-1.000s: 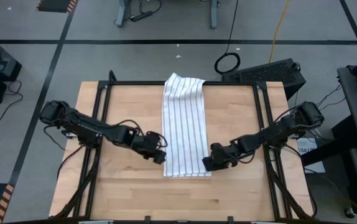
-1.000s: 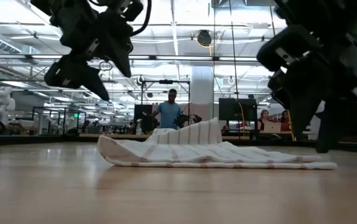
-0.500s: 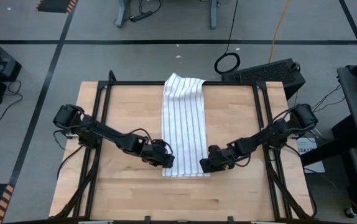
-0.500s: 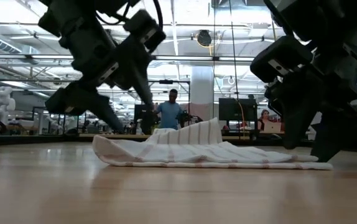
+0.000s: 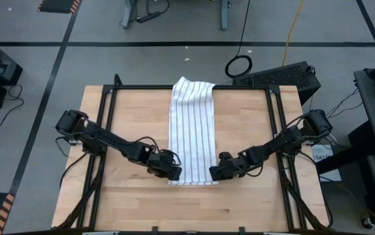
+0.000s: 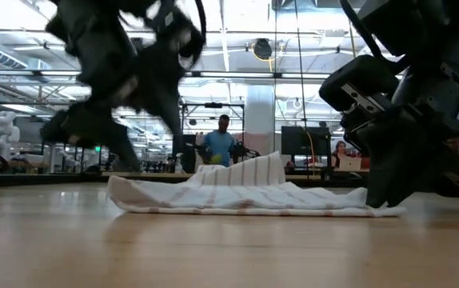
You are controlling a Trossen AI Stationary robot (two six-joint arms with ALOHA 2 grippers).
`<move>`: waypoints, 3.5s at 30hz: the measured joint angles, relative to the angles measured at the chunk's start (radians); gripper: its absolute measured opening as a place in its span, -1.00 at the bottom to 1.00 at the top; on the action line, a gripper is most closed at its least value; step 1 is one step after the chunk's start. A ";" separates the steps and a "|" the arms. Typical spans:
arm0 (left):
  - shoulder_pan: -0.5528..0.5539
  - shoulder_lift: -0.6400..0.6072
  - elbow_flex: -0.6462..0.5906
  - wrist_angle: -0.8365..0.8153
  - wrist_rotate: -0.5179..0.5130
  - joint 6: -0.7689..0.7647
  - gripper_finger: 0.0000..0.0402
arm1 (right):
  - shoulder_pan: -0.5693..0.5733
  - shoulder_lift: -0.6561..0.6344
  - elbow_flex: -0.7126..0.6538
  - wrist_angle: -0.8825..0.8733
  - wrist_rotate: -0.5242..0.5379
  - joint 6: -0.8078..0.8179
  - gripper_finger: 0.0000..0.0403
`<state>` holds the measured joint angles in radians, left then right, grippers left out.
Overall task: Roll towel into tight, uniform cylinder
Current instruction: Fold the white brown kitchen towel
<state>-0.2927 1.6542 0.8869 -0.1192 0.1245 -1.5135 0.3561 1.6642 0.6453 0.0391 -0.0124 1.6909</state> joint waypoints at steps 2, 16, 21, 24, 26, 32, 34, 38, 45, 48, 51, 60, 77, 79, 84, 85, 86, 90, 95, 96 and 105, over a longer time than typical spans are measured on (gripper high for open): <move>-0.001 -0.029 0.011 -0.003 -0.014 -0.001 0.18 | 0.000 0.000 0.000 0.000 -0.001 0.000 -0.97; -0.072 -0.069 -0.039 -0.111 -0.124 -0.142 0.18 | -0.001 0.001 -0.002 0.033 -0.010 -0.024 -0.99; -0.076 -0.069 -0.081 -0.064 -0.145 -0.173 0.18 | -0.002 0.002 -0.002 0.066 -0.012 -0.027 -1.00; -0.076 -0.069 -0.112 -0.015 -0.144 -0.194 0.18 | -0.002 0.002 -0.003 0.081 -0.028 -0.029 -1.00; -0.076 -0.068 -0.113 -0.009 -0.143 -0.209 0.19 | -0.002 0.004 -0.004 0.101 -0.048 -0.040 -1.00; -0.086 -0.075 -0.113 0.058 -0.141 -0.218 0.20 | -0.001 0.001 -0.005 0.130 -0.095 -0.053 -1.00; -0.098 -0.075 -0.113 0.056 -0.147 -0.233 0.20 | 0.000 0.000 -0.005 0.131 -0.098 -0.054 -1.00; -0.117 -0.053 -0.111 0.002 -0.157 -0.236 0.20 | 0.000 0.000 -0.005 0.132 -0.097 -0.062 -1.00; -0.116 -0.015 -0.112 0.080 -0.153 -0.228 0.20 | -0.001 -0.002 -0.003 0.134 -0.094 -0.084 -1.00; -0.116 0.023 -0.113 0.107 -0.110 -0.227 0.15 | -0.001 -0.002 -0.003 0.134 -0.093 -0.086 -1.00; -0.119 0.062 -0.112 0.104 -0.058 -0.227 -0.03 | -0.001 -0.003 -0.003 0.133 -0.092 -0.091 -1.00; -0.133 0.017 -0.113 0.149 -0.164 -0.178 -0.93 | -0.001 -0.019 -0.003 0.141 -0.092 -0.083 -1.00; -0.109 -0.304 -0.113 0.125 -0.285 -0.097 -0.98 | -0.078 -0.201 -0.002 0.131 -0.099 -0.104 -1.00; -0.084 -0.326 -0.112 0.129 -0.320 -0.068 -0.98 | -0.100 -0.220 -0.001 0.135 -0.096 -0.112 -1.00; 0.014 -0.361 -0.112 0.176 -0.379 0.042 -0.98 | -0.182 -0.279 -0.002 0.123 -0.052 -0.157 -1.00; 0.037 -0.371 -0.112 0.195 -0.393 0.073 -0.98 | -0.204 -0.300 -0.002 0.124 -0.039 -0.169 -1.00; 0.060 -0.380 -0.112 0.232 -0.410 0.112 -0.98 | -0.228 -0.323 -0.002 0.126 -0.028 -0.184 -1.00; 0.158 -0.419 -0.112 0.408 -0.464 0.288 -0.98 | -0.327 -0.432 -0.002 0.130 0.031 -0.258 -1.00; 0.301 -0.459 -0.061 0.542 -0.473 0.449 -0.99 | -0.444 -0.573 -0.002 0.182 0.130 -0.366 -1.00; 0.324 -0.464 -0.049 0.575 -0.458 0.497 -0.99 | -0.466 -0.594 -0.002 0.211 0.141 -0.391 -1.00; 0.374 -0.468 0.083 0.641 -0.094 0.677 -0.99 | -0.540 -0.683 -0.001 0.366 0.074 -0.502 -1.00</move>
<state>0.0817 1.1859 0.9699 0.5214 0.0302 -0.8364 -0.1843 0.9814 0.6441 0.4051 0.0620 1.1892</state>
